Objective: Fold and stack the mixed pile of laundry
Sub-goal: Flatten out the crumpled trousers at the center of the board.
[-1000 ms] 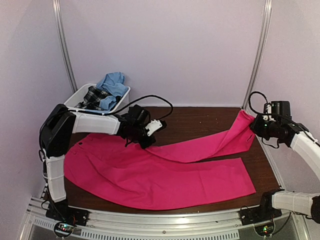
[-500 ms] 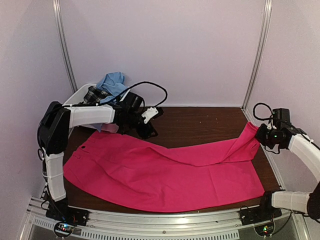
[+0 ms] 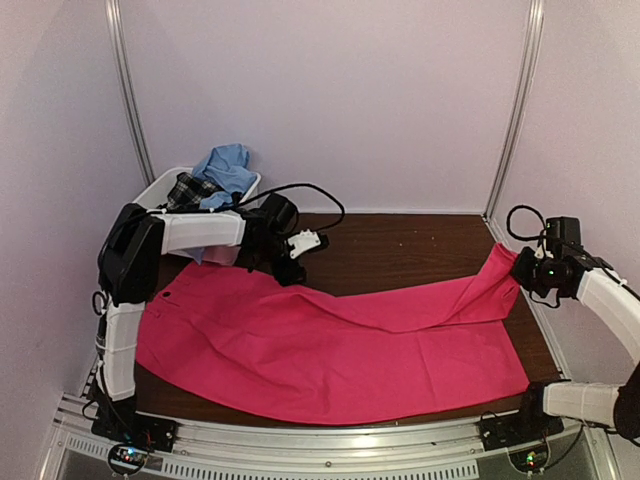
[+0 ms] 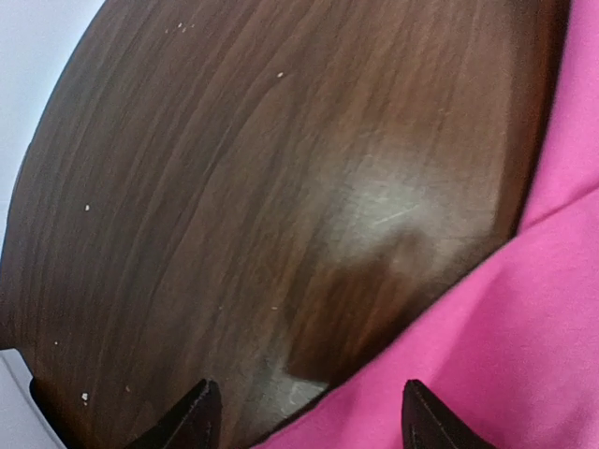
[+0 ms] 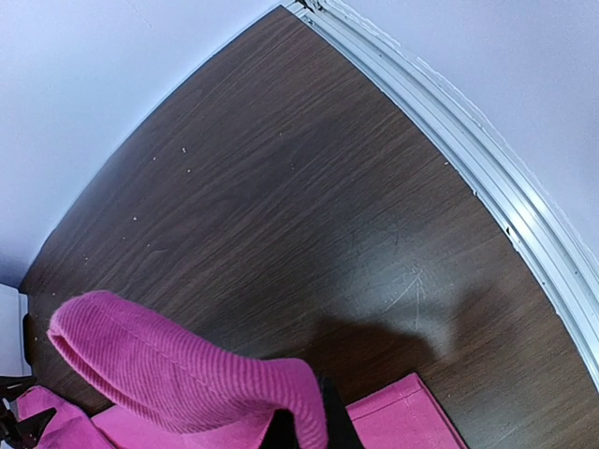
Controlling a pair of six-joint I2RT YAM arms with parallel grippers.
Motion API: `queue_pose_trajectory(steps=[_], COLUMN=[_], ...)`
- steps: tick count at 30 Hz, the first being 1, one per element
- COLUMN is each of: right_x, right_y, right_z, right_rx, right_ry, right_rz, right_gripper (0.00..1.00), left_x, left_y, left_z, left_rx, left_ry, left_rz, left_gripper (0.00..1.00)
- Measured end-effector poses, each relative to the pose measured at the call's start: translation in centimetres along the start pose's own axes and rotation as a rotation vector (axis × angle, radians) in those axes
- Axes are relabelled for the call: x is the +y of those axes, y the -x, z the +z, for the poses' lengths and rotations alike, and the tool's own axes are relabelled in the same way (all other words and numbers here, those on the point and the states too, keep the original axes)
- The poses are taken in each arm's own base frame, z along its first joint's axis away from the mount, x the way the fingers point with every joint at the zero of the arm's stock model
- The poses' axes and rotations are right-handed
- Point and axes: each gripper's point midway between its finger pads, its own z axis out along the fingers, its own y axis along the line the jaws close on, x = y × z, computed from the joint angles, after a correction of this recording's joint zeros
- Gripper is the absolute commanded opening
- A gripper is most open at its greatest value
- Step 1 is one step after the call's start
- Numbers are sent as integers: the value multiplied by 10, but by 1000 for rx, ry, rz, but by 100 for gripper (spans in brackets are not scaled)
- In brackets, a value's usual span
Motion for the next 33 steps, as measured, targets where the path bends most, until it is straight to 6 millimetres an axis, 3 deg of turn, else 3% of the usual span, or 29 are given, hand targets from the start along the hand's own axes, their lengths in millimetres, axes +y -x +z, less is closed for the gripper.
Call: queue_pose_trajectory(steps=[2,7,9,11,14,19,27,28,30,31,33], right_x=[0,-2,-5,-7,-9,-13,-18,-17,-19,-20,-24], right_y=[0,-1,-4,-6,-6,-4,-10,-12,-14,-14,-12], right_z=[0,1,3,4,5,5,10,11,15,18,25], right_rx=[0,1,8,12,13,12,46,53,62,64,61], right_ry=[-1,-3,-6,-11,-15,-20,-4,1,-1,-5,-20], right_rz=[0,0,1,3,6,19,43,43,46,48,53], right_gripper=[0,0,0,0,0,0,0,0,0,0,2], left_x=[6,-4,-6,-8,-8,12,98,103,105,105,107], left_y=[-11,-55,-59,-62,-64,-70,-89,-89,-87,-86,-85], left_z=[10,15,14,13,13,14,6,5,5,6,5], left_rx=[45,167,170,169,170,157,106,100,94,92,87], left_ry=[3,-90,-120,-137,-146,-106,153,175,192,194,210], left_rz=[17,16,7,1,-11,-92,-376,-399,-426,-438,-458], left_gripper=[69,70,64,48,1,0,0,3,42,57,76])
